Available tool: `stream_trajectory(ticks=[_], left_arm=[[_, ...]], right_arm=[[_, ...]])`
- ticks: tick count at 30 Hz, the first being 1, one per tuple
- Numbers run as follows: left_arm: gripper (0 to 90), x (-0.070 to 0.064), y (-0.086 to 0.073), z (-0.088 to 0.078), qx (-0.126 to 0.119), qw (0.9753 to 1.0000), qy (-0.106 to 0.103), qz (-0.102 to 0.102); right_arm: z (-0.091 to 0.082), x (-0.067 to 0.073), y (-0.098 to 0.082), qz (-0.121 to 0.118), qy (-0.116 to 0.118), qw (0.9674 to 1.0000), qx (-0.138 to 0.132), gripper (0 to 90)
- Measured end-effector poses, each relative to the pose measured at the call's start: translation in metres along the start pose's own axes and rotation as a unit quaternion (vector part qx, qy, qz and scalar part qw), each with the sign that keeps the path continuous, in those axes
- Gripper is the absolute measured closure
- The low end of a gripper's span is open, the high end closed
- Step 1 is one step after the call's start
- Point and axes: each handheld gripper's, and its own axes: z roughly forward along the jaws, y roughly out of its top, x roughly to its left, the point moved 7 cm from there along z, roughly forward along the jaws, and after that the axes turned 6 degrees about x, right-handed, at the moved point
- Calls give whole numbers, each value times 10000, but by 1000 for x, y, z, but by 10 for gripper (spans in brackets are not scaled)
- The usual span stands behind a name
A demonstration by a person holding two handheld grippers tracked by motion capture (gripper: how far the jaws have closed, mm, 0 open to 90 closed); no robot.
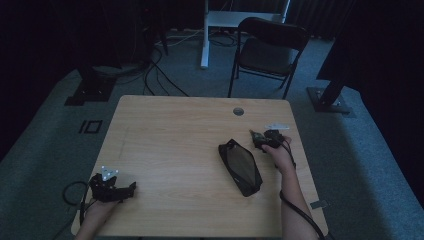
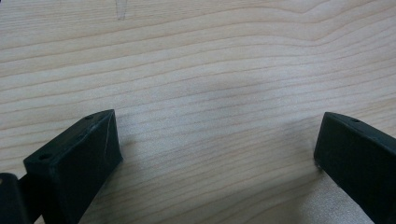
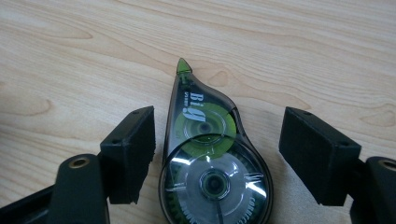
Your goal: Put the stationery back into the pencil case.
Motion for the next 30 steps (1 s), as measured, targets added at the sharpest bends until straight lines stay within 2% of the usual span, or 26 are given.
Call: stream_trajectory(ticks=[3, 7, 9, 10, 13, 19, 22, 28, 30], left_arm=[[6, 0, 0, 0, 1, 10000, 0, 1], [6, 0, 0, 0, 4, 10000, 0, 3], [6, 0, 0, 0, 2, 10000, 0, -1], [6, 0, 0, 0, 1, 10000, -1, 1], [6, 0, 0, 0, 3, 10000, -1, 2], [6, 0, 0, 0, 4, 10000, 0, 3], [6, 0, 0, 0, 4, 10000, 1, 2], [6, 0, 0, 0, 4, 10000, 0, 3], [6, 0, 0, 0, 3, 10000, -1, 1]], right_arm=[[3, 1, 0, -41, -7, 9999, 121, 296], [4, 3, 1, -39, 51, 9999, 134, 299], [4, 4, 1, -36, 54, 9999, 106, 365], [3, 4, 1, -10, 34, 10000, 83, 438], [1, 6, 1, 124, -22, 9999, 77, 470], [-4, 5, 0, 223, -147, 9996, 114, 498], [-9, 3, -2, 156, -166, 9996, 170, 501], [-22, 5, 1, 147, -118, 9998, 71, 503], [-27, 7, 3, 74, -146, 9998, 63, 503]])
